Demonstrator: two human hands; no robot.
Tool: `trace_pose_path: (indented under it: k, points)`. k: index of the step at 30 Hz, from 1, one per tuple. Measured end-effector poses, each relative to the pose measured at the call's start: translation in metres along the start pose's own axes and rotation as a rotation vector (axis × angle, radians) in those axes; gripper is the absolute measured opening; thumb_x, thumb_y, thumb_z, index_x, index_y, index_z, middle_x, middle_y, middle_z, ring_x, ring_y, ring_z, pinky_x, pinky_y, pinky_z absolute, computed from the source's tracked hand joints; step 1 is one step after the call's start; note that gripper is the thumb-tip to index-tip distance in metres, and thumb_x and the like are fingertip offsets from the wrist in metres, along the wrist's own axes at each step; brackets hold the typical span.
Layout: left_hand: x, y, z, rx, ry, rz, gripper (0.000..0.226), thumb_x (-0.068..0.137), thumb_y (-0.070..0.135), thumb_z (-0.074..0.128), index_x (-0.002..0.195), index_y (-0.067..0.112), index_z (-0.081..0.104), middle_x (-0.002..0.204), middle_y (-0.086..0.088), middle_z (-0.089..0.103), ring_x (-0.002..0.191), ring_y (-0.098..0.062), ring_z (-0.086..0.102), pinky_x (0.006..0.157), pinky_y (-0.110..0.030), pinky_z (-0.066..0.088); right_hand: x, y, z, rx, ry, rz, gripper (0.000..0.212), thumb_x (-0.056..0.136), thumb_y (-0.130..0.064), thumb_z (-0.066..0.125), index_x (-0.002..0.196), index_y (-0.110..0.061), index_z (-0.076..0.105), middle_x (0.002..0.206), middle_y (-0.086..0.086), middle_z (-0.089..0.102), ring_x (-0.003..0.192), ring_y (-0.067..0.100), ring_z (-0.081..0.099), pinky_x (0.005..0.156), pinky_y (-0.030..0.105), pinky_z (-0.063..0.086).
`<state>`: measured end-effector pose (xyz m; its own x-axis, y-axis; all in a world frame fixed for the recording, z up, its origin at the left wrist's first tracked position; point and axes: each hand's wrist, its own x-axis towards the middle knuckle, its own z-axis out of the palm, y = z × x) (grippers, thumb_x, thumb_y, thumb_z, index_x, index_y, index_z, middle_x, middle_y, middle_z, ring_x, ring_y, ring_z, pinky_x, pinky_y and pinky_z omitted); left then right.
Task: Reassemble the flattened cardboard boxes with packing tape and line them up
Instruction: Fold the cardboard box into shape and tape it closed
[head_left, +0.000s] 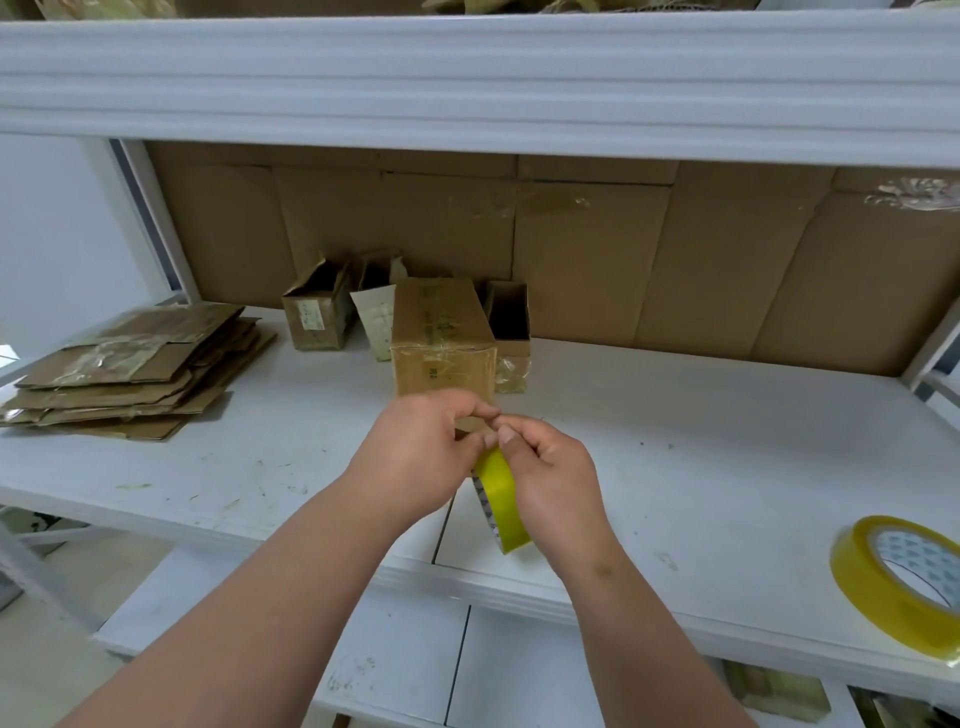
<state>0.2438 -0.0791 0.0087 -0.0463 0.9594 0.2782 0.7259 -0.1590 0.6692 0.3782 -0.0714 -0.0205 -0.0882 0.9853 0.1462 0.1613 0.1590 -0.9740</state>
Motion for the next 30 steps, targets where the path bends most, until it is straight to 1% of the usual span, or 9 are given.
trace_pose_path:
  k: [3,5,8,10,12,15,19,24,30]
  points:
    - [0.003,0.002,0.000,0.122,0.045,0.049,0.007,0.090,0.024,0.069,0.084,0.023,0.072,0.081,0.004,0.070,0.075,-0.016,0.066,0.070,-0.038,0.055,0.004,-0.001,0.001,-0.091,0.022,-0.015,0.023,0.103,-0.024,0.046,0.119,-0.031,0.061,0.098,-0.013,0.066,0.089,0.003,0.060,0.070,0.005,0.041]
    - [0.005,0.000,-0.003,0.153,0.067,0.023,0.012,0.091,0.026,0.068,0.080,0.023,0.068,0.076,0.007,0.068,0.072,-0.015,0.065,0.067,-0.034,0.053,0.006,-0.004,-0.001,-0.069,0.016,-0.005,0.025,0.101,-0.030,0.051,0.125,-0.033,0.052,0.093,0.006,0.069,0.082,0.017,0.064,0.069,0.017,0.046]
    - [0.016,-0.009,-0.013,-0.040,0.137,-0.128,0.017,0.091,0.027,0.069,0.075,0.021,0.066,0.070,0.005,0.068,0.065,-0.016,0.068,0.065,-0.035,0.057,0.012,-0.003,-0.008,0.149,-0.143,0.044,0.042,0.084,-0.037,0.069,0.121,-0.032,0.051,0.091,0.011,0.071,0.082,0.026,0.070,0.077,0.038,0.057]
    - [0.025,-0.013,-0.020,-0.204,0.182,-0.197,0.020,0.090,0.023,0.070,0.072,0.019,0.066,0.069,0.002,0.070,0.063,-0.019,0.069,0.064,-0.038,0.060,0.017,0.001,-0.014,0.199,-0.286,0.013,0.041,0.073,-0.033,0.071,0.111,-0.020,0.060,0.086,0.005,0.072,0.078,0.020,0.069,0.069,0.032,0.055]
    - [0.035,-0.019,-0.027,-0.305,0.216,-0.215,0.022,0.091,0.019,0.069,0.069,0.016,0.065,0.072,-0.004,0.071,0.067,-0.021,0.068,0.056,-0.034,0.057,0.023,0.006,-0.018,0.162,-0.354,-0.051,0.036,0.069,-0.037,0.073,0.092,-0.010,0.068,0.081,0.004,0.069,0.077,0.015,0.061,0.072,0.025,0.046]
    - [0.048,-0.026,-0.035,-0.455,0.225,-0.236,0.022,0.091,0.014,0.069,0.070,0.010,0.063,0.075,-0.010,0.071,0.069,-0.021,0.065,0.050,-0.022,0.049,0.036,0.002,-0.023,0.168,-0.350,-0.117,0.028,0.070,-0.043,0.069,0.079,-0.017,0.068,0.077,0.004,0.062,0.076,0.015,0.056,0.072,0.028,0.042]
    - [0.057,-0.027,-0.043,-0.625,0.316,-0.266,0.023,0.091,0.011,0.068,0.069,0.012,0.063,0.074,-0.002,0.068,0.070,-0.014,0.063,0.056,-0.024,0.051,0.056,-0.009,-0.030,0.107,-0.315,-0.214,0.027,0.069,-0.045,0.067,0.076,-0.019,0.062,0.071,-0.001,0.056,0.072,0.013,0.052,0.070,0.030,0.039]
    - [0.069,-0.039,-0.067,-0.878,0.484,-0.358,0.020,0.088,0.007,0.069,0.072,0.016,0.063,0.076,0.000,0.070,0.077,-0.013,0.067,0.064,-0.029,0.047,0.072,-0.011,-0.050,0.093,-0.242,-0.290,0.034,0.071,-0.048,0.068,0.078,-0.015,0.064,0.071,0.000,0.058,0.069,0.011,0.053,0.062,0.021,0.041]
    - [0.076,-0.035,-0.059,-0.910,0.608,-0.440,0.015,0.088,0.006,0.069,0.078,0.015,0.065,0.080,-0.001,0.072,0.074,-0.009,0.069,0.063,-0.026,0.047,0.112,-0.036,-0.073,-0.001,-0.188,-0.286,0.010,0.068,-0.044,0.072,0.073,-0.035,0.072,0.069,-0.011,0.067,0.068,0.005,0.060,0.066,0.024,0.045]
